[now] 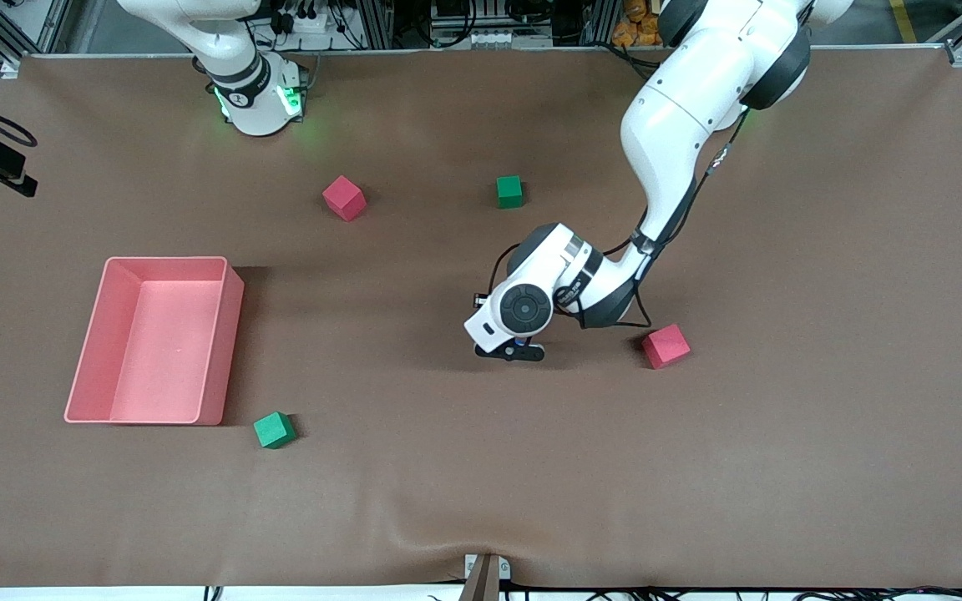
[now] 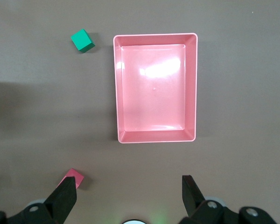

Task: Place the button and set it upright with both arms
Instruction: 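Lift the button with the left gripper, then rotate the button cap-up and lower it with the left gripper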

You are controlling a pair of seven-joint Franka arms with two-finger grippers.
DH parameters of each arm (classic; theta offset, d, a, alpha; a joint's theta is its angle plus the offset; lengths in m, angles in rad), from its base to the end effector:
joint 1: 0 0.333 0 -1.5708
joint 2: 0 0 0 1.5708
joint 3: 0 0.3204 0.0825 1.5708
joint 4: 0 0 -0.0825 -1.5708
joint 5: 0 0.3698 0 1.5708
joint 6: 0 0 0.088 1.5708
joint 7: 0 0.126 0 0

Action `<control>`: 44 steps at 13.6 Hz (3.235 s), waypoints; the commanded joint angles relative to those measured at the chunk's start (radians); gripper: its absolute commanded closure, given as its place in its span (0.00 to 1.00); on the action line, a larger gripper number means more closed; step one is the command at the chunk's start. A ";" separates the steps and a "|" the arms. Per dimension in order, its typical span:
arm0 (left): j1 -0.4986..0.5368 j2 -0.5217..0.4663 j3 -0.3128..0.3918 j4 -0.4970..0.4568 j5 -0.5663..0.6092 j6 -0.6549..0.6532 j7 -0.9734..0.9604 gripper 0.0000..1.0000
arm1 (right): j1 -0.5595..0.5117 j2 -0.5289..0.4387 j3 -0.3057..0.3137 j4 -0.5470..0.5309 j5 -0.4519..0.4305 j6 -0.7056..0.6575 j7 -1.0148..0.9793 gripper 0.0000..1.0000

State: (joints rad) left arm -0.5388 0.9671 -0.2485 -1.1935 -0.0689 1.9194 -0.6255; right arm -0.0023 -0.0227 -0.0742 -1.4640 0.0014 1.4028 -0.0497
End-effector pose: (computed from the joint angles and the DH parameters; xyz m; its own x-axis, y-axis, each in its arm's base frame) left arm 0.5366 -0.4839 0.1817 0.9407 -0.0592 -0.3341 -0.0352 -0.9964 0.0776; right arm 0.5128 -0.0396 0.6554 0.9989 -0.0264 -0.0384 -0.0266 -0.9996 -0.0050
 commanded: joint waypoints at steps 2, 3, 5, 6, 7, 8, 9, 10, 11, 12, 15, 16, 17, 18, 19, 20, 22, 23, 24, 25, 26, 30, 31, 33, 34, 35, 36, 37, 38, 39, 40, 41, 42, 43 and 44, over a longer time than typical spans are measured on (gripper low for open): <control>-0.027 -0.054 0.018 0.000 -0.009 0.036 -0.153 1.00 | -0.010 -0.019 0.013 -0.022 -0.012 0.012 -0.004 0.00; -0.029 -0.070 0.020 -0.003 -0.003 0.050 -0.198 1.00 | -0.010 -0.019 0.013 -0.022 -0.012 0.012 0.001 0.00; -0.052 -0.100 0.029 -0.005 0.014 0.059 -0.301 1.00 | -0.010 -0.019 0.014 -0.021 -0.011 0.004 0.007 0.00; -0.052 -0.108 0.028 -0.005 0.043 0.064 -0.356 1.00 | -0.010 -0.019 0.014 -0.021 -0.011 0.004 0.008 0.00; -0.052 -0.111 0.029 -0.005 0.070 0.066 -0.422 1.00 | -0.010 -0.019 0.014 -0.021 -0.009 0.004 0.008 0.00; -0.052 -0.111 0.029 -0.005 0.101 0.087 -0.481 1.00 | -0.010 -0.019 0.014 -0.021 -0.008 0.004 0.008 0.00; -0.053 -0.111 0.028 -0.005 0.135 0.108 -0.544 1.00 | -0.010 -0.019 0.014 -0.021 -0.005 0.004 0.008 0.00; -0.065 -0.107 0.028 -0.005 0.180 0.125 -0.621 1.00 | -0.010 -0.019 0.016 -0.021 0.000 0.004 0.008 0.00; -0.076 -0.103 0.028 -0.005 0.237 0.145 -0.690 1.00 | -0.010 -0.017 0.016 -0.021 0.000 0.005 0.008 0.00; -0.081 -0.100 0.026 -0.006 0.279 0.159 -0.757 1.00 | -0.007 -0.019 0.016 -0.021 0.000 0.005 0.008 0.00; -0.142 -0.097 0.026 -0.020 0.435 0.168 -0.986 1.00 | -0.001 -0.017 0.014 -0.021 0.000 0.005 0.008 0.00; -0.154 -0.088 0.026 -0.020 0.481 0.168 -1.061 1.00 | -0.001 -0.017 0.014 -0.021 0.000 0.004 0.008 0.00; -0.177 -0.084 0.026 -0.020 0.516 0.168 -1.110 1.00 | -0.001 -0.017 0.016 -0.021 0.000 0.004 0.008 0.00; -0.196 -0.083 0.028 -0.021 0.550 0.168 -1.152 1.00 | -0.001 -0.017 0.016 -0.021 0.000 0.004 0.008 0.00; -0.213 -0.083 0.028 -0.024 0.598 0.162 -1.203 1.00 | -0.001 -0.016 0.016 -0.021 0.002 0.004 0.008 0.00; -0.233 -0.082 0.028 -0.034 0.662 0.156 -1.255 1.00 | -0.001 -0.016 0.016 -0.021 0.002 0.005 0.008 0.00; -0.257 -0.070 0.028 -0.040 0.762 0.155 -1.359 1.00 | -0.001 -0.016 0.016 -0.021 0.002 0.005 0.008 0.00; -0.279 -0.056 0.034 -0.041 0.817 0.138 -1.399 1.00 | -0.001 -0.014 0.017 -0.022 0.002 0.005 0.008 0.00; -0.300 -0.038 0.041 -0.040 0.868 0.123 -1.425 1.00 | -0.001 -0.014 0.017 -0.021 0.002 0.007 0.008 0.00; -0.317 -0.018 0.048 -0.041 0.911 0.119 -1.435 1.00 | -0.001 -0.014 0.017 -0.022 0.002 0.007 0.008 0.00; -0.338 -0.011 0.064 -0.041 0.949 0.116 -1.451 1.00 | -0.001 -0.014 0.017 -0.022 0.002 0.007 0.008 0.00; -0.417 0.002 0.113 -0.041 1.102 0.113 -1.563 1.00 | 0.008 -0.014 0.017 -0.022 0.002 0.007 0.008 0.00; -0.428 0.008 0.115 -0.051 1.153 0.106 -1.601 1.00 | 0.008 -0.013 0.017 -0.024 0.002 0.010 0.008 0.00; -0.441 0.013 0.114 -0.067 1.289 0.066 -1.666 1.00 | 0.010 -0.010 0.017 -0.022 0.003 0.021 0.008 0.00; -0.443 0.018 0.114 -0.067 1.322 0.064 -1.688 1.00 | 0.010 -0.011 0.017 -0.021 0.003 0.022 0.008 0.00; -0.451 0.022 0.115 -0.071 1.346 0.056 -1.692 1.00 | 0.010 -0.011 0.017 -0.024 0.003 0.021 0.008 0.00; -0.452 0.036 0.114 -0.071 1.374 0.040 -1.694 1.00 | 0.010 -0.011 0.017 -0.024 0.003 0.022 0.008 0.00; -0.454 0.054 0.114 -0.071 1.408 0.026 -1.694 1.00 | 0.010 -0.011 0.016 -0.022 0.003 0.024 0.007 0.00; -0.454 0.070 0.115 -0.071 1.438 0.014 -1.694 1.00 | 0.010 -0.011 0.017 -0.022 0.003 0.025 0.008 0.00; -0.454 0.085 0.114 -0.069 1.455 0.007 -1.694 0.99 | 0.010 -0.011 0.016 -0.022 0.003 0.027 0.008 0.00; -0.454 0.094 0.115 -0.071 1.462 0.007 -1.692 0.98 | 0.010 -0.011 0.017 -0.022 0.003 0.028 0.008 0.00; -0.454 0.107 0.126 -0.069 1.477 0.007 -1.694 0.97 | 0.010 -0.011 0.017 -0.022 0.003 0.028 0.008 0.00; -0.454 0.108 0.130 -0.069 1.504 0.006 -1.695 0.97 | 0.010 -0.011 0.017 -0.022 0.003 0.028 0.008 0.00; -0.455 0.123 0.130 -0.069 1.524 0.006 -1.700 0.97 | 0.011 -0.010 0.017 -0.024 0.003 0.028 0.008 0.00; -0.460 0.136 0.132 -0.069 1.543 0.006 -1.709 0.97 | 0.011 -0.009 0.017 -0.022 0.003 0.030 0.008 0.00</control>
State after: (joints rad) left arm -0.9940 1.0470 -0.1020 -1.3224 1.3843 1.9526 -2.2996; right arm 0.0034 -0.0221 -0.0564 -1.4758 0.0022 1.4228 -0.0494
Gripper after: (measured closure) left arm 0.590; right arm 0.000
